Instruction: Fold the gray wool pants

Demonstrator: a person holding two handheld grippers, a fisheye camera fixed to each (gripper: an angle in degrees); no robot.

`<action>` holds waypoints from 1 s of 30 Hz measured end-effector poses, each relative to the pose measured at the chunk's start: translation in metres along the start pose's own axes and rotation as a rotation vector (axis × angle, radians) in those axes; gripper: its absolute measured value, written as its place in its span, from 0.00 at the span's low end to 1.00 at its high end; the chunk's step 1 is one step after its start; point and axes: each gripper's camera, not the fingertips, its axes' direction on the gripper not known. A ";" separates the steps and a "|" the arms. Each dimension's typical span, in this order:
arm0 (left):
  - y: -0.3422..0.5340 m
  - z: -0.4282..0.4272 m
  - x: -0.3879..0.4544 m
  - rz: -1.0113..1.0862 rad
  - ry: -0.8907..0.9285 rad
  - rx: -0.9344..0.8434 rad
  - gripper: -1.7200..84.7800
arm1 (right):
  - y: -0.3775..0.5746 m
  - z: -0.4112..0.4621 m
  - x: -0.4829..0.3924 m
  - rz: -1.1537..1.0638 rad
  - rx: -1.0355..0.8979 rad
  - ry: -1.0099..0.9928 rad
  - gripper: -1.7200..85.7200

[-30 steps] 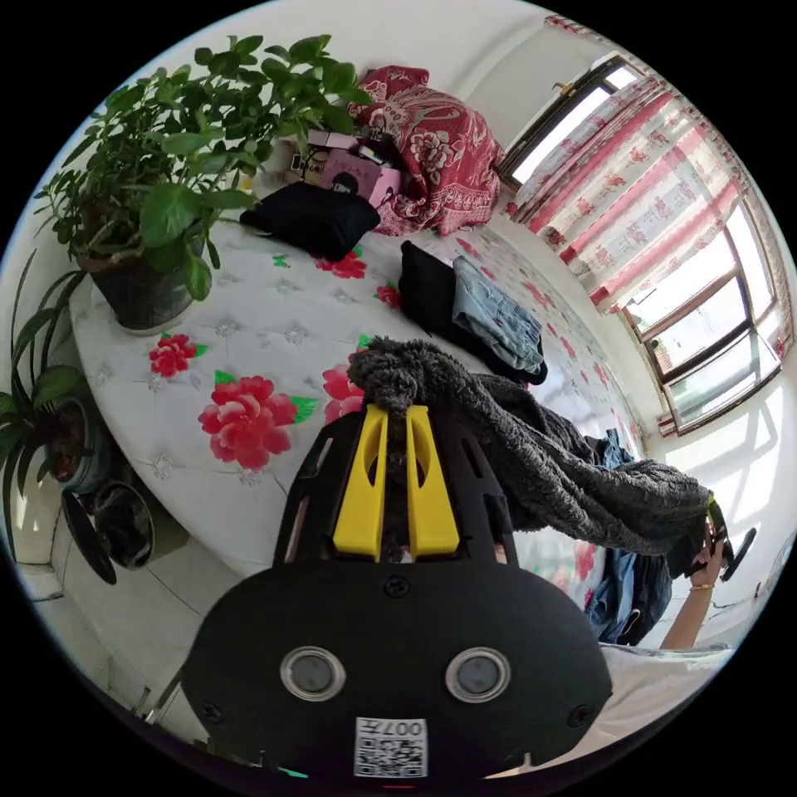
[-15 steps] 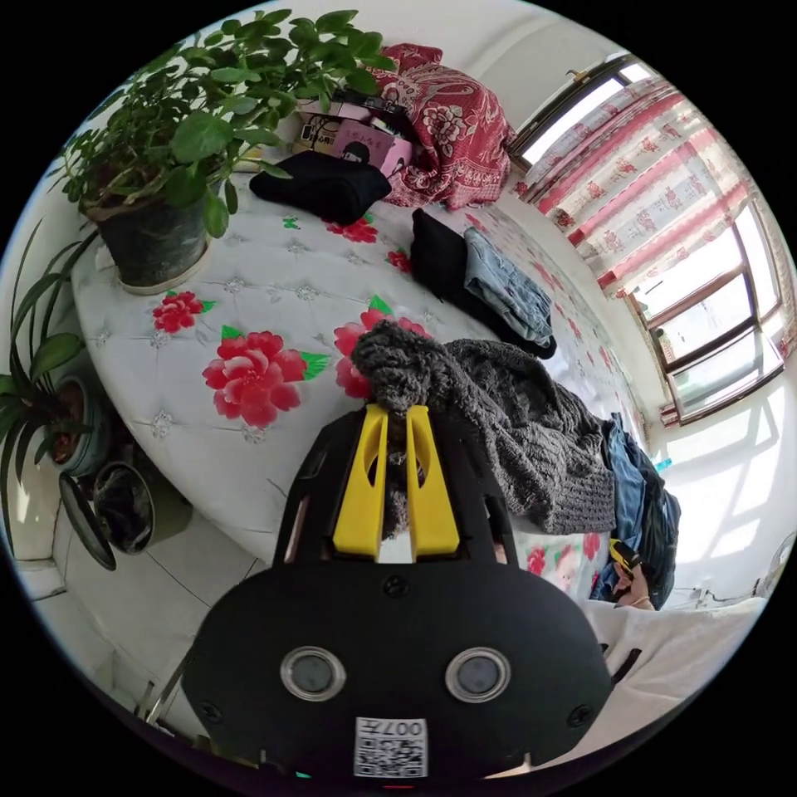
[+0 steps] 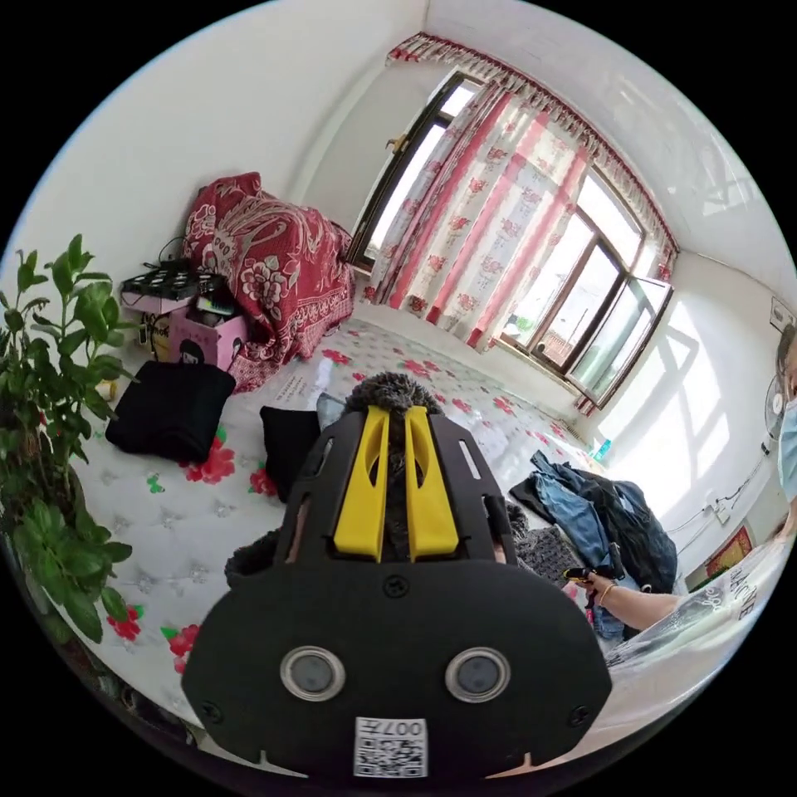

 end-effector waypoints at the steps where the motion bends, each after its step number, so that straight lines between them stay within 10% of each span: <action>1: -0.007 -0.014 0.008 0.060 -0.001 0.050 0.04 | -0.004 0.004 -0.004 -0.033 -0.044 -0.046 0.04; 10: 0.115 -0.132 -0.021 0.005 -0.258 -0.090 0.04 | 0.095 -0.161 0.022 -0.241 0.407 -0.225 0.02; 19: 0.305 -0.158 -0.120 -0.556 -0.533 -0.416 0.06 | 0.203 -0.041 0.066 -0.264 -0.129 0.107 0.04; 30: 0.290 -0.182 -0.107 -0.452 -0.512 -0.453 0.09 | 0.216 -0.148 0.059 -0.239 0.235 0.107 0.08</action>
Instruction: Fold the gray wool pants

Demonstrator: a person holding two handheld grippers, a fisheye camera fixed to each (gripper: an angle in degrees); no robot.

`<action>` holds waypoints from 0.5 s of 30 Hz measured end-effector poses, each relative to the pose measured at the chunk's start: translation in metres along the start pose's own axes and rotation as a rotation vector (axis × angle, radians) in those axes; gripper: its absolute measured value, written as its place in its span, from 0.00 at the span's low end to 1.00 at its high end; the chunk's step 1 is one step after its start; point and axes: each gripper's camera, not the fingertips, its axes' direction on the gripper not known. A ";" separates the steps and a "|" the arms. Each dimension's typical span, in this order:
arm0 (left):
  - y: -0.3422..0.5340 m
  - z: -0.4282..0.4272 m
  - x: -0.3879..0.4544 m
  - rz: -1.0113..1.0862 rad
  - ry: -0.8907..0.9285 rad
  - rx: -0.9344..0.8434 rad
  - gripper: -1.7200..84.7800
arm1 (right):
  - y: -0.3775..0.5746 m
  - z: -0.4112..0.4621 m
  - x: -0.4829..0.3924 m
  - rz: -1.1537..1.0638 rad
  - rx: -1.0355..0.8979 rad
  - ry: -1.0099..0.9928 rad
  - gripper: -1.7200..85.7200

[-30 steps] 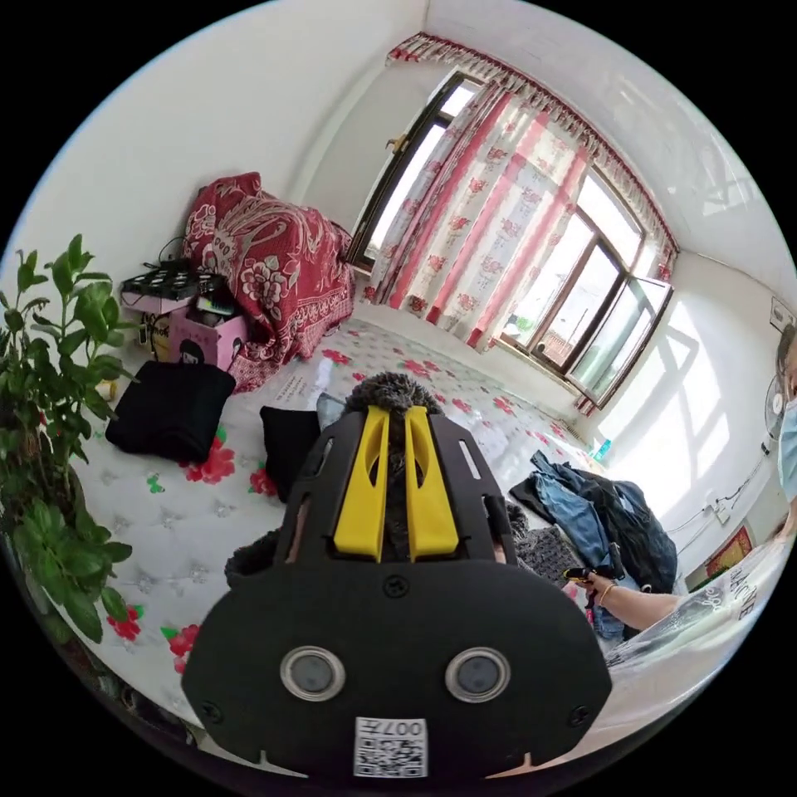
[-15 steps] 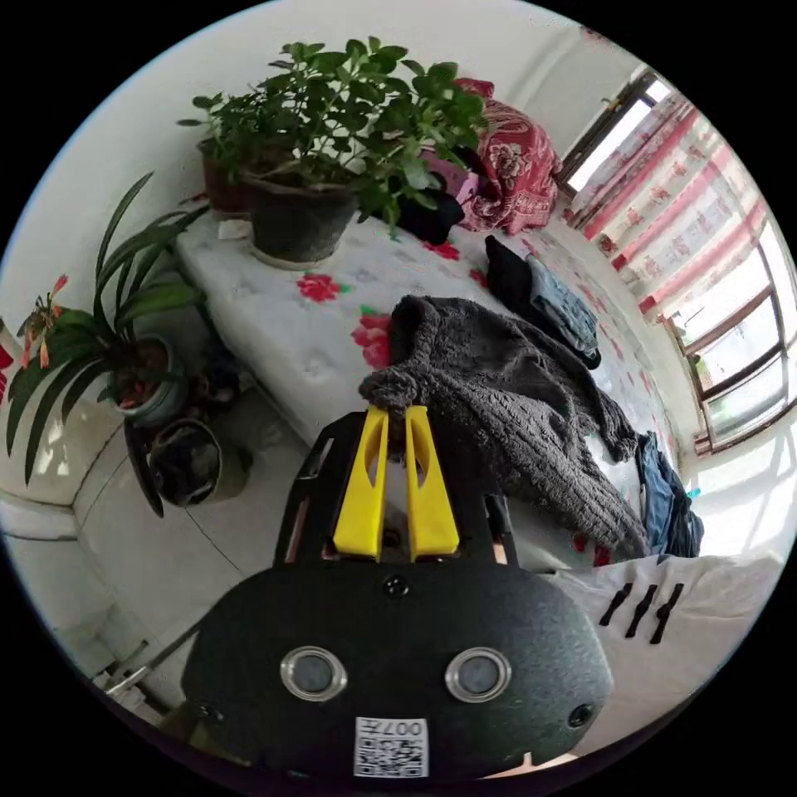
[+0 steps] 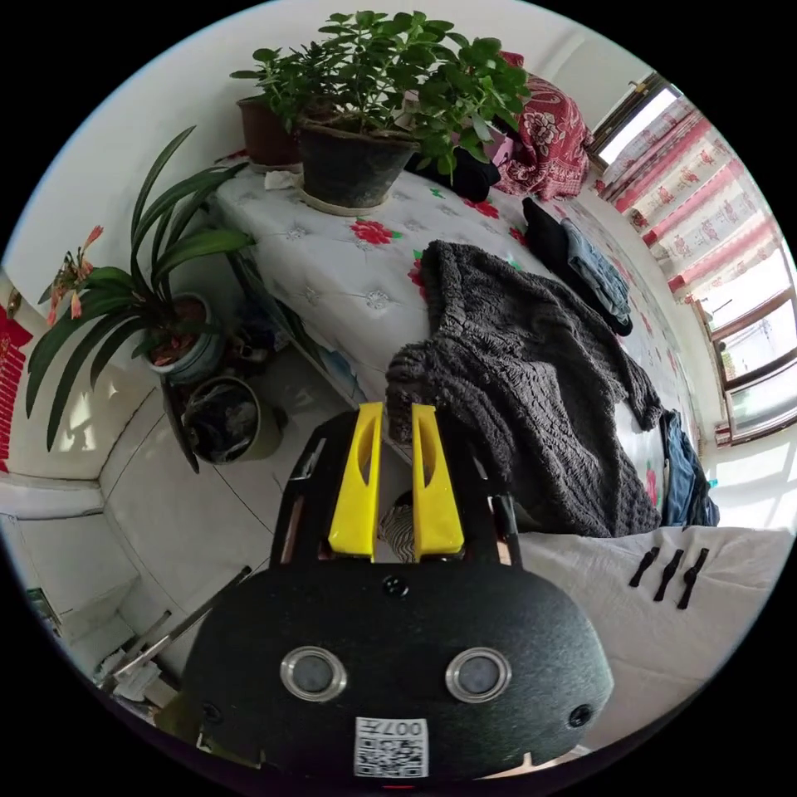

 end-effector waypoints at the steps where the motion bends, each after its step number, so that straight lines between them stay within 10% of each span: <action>1: 0.006 -0.009 -0.006 -0.045 -0.052 0.030 0.08 | -0.006 -0.006 -0.008 -0.014 0.029 -0.013 0.08; 15: -0.184 0.120 0.165 0.317 -0.134 0.004 0.06 | -0.167 0.144 -0.259 -0.332 -0.154 -0.186 0.10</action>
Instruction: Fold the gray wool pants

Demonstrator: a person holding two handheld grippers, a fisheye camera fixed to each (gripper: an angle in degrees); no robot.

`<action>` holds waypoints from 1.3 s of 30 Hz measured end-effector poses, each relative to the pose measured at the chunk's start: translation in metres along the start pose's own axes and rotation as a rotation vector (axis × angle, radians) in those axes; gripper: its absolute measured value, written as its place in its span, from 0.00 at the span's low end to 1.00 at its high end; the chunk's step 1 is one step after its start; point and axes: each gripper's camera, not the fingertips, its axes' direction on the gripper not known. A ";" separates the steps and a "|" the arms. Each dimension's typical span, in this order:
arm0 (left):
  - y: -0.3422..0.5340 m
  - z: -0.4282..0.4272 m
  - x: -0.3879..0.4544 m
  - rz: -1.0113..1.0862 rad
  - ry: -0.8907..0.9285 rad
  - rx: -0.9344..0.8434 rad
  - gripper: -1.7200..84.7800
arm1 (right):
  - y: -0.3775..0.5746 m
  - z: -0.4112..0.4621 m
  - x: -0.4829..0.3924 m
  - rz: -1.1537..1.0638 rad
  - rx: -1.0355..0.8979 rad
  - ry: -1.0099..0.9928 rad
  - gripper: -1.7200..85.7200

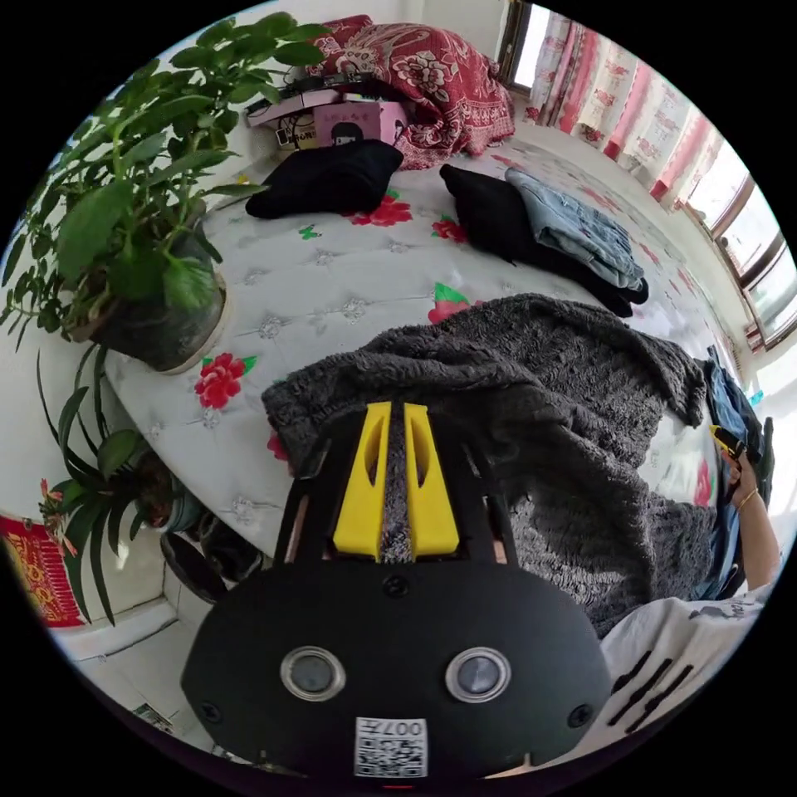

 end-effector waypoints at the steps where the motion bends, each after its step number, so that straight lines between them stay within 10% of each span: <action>1: -0.019 0.026 0.009 -0.004 -0.012 -0.050 0.05 | -0.017 0.020 -0.004 0.024 -0.049 -0.004 0.10; 9: -0.061 0.097 0.050 0.085 -0.207 -0.112 0.01 | -0.034 0.038 0.006 0.160 -0.070 -0.156 0.03; 23: -0.107 0.098 0.039 0.117 -0.123 0.006 0.01 | 0.069 -0.348 0.008 0.016 0.857 -0.126 0.02; 34: -0.132 0.090 -0.001 0.045 0.143 -0.005 0.01 | -0.059 -0.159 0.072 0.327 0.365 0.218 0.02; 39: -0.118 0.070 -0.031 -0.078 0.277 0.025 0.01 | -0.034 -0.082 0.040 0.185 0.201 0.047 0.02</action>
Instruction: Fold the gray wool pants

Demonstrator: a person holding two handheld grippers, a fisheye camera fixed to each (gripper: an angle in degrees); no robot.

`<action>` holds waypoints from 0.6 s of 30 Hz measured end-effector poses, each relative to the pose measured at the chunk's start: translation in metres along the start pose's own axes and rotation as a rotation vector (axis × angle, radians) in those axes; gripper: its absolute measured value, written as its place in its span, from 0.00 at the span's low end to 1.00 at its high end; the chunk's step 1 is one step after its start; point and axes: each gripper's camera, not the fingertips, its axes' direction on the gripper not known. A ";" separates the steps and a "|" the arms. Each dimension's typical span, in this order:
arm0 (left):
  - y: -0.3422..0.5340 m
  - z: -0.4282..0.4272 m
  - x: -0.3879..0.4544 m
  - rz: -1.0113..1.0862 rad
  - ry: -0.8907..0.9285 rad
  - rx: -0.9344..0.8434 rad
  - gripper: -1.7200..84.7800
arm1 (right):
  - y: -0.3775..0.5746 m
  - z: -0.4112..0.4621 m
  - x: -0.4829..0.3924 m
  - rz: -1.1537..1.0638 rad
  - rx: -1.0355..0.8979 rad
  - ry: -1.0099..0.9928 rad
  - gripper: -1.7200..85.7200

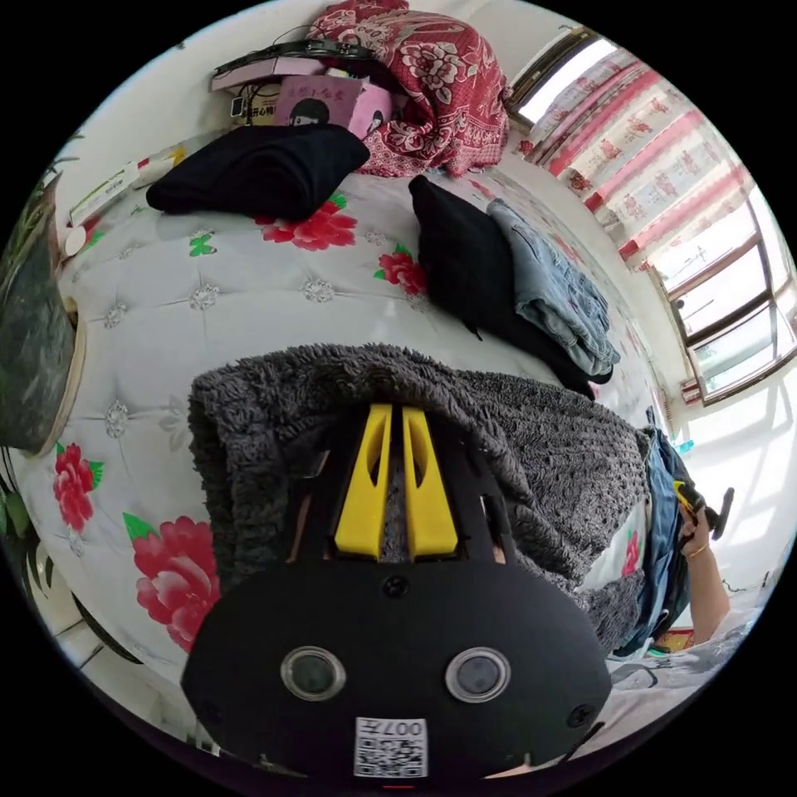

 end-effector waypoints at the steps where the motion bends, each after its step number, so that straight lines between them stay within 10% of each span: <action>1: 0.006 -0.010 -0.008 -0.047 0.062 0.034 0.01 | 0.017 0.016 -0.007 -0.029 -0.064 -0.025 0.02; 9: 0.086 -0.089 -0.016 -0.115 0.171 0.143 0.07 | 0.127 0.029 -0.030 -0.247 -0.218 -0.088 0.04; 18: 0.226 -0.177 -0.018 -0.057 -0.231 0.106 0.12 | 0.222 -0.010 0.041 -0.160 -0.257 -0.072 0.07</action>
